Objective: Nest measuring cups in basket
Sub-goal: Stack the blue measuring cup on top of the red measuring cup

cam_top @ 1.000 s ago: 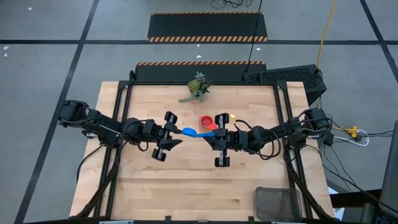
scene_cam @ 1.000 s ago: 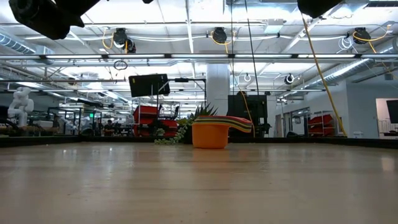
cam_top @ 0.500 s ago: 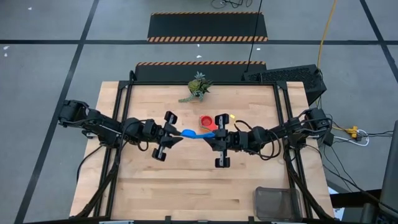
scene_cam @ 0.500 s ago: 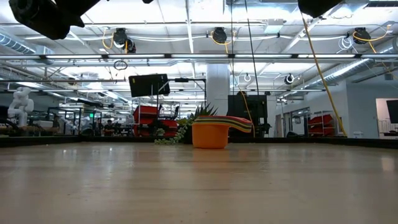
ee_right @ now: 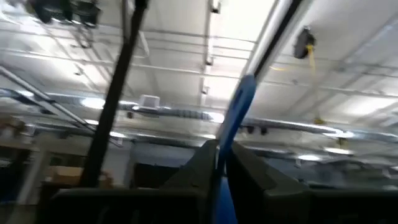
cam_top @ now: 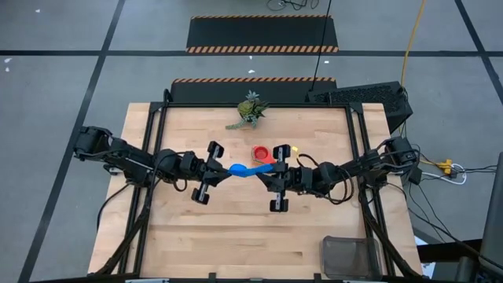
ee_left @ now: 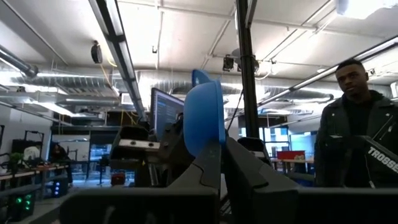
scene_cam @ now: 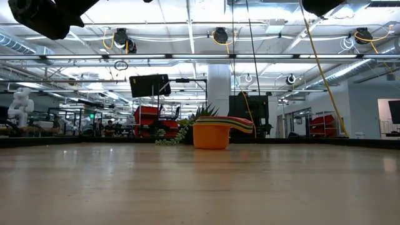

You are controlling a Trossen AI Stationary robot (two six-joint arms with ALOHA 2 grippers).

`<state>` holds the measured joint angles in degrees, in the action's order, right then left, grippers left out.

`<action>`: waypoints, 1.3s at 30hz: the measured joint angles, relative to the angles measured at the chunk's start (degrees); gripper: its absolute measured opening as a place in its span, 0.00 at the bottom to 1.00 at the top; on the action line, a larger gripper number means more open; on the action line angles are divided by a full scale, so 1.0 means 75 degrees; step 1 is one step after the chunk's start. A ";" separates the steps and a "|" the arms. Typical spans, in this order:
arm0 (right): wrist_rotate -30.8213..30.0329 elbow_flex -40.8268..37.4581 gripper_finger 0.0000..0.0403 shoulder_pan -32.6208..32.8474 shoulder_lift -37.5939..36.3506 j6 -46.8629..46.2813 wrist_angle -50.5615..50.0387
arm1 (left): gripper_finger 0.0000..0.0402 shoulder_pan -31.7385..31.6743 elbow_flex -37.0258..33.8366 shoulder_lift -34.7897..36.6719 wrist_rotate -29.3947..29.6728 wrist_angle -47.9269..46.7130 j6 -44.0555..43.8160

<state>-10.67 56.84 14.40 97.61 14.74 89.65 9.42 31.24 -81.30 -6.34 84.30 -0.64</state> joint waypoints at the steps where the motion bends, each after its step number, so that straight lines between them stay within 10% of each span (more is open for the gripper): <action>1: -0.0285 -0.0003 0.11 0.0070 0.0008 0.0102 -0.0023 | 0.01 0.0000 -0.0044 0.0051 -0.0001 -0.0012 -0.0039; 13: -0.3552 -0.0012 0.43 0.1040 -0.0299 0.2356 -0.1854 | 0.00 -0.0752 -0.1563 0.2036 -0.0144 -0.0517 -0.1898; 24: -0.4183 -0.0009 0.41 0.1876 -0.0438 0.5848 -0.5029 | 0.01 -0.1230 -0.1796 0.2763 -0.1480 -0.2279 -0.3408; 39: -0.6175 -0.0117 0.52 0.2497 -0.0447 1.1235 -0.5052 | 0.01 -0.0924 -0.1795 0.2690 -0.1498 -0.3645 -0.4200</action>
<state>-56.98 55.96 33.12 94.26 99.00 51.77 2.50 17.78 -61.12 -17.58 56.96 -32.14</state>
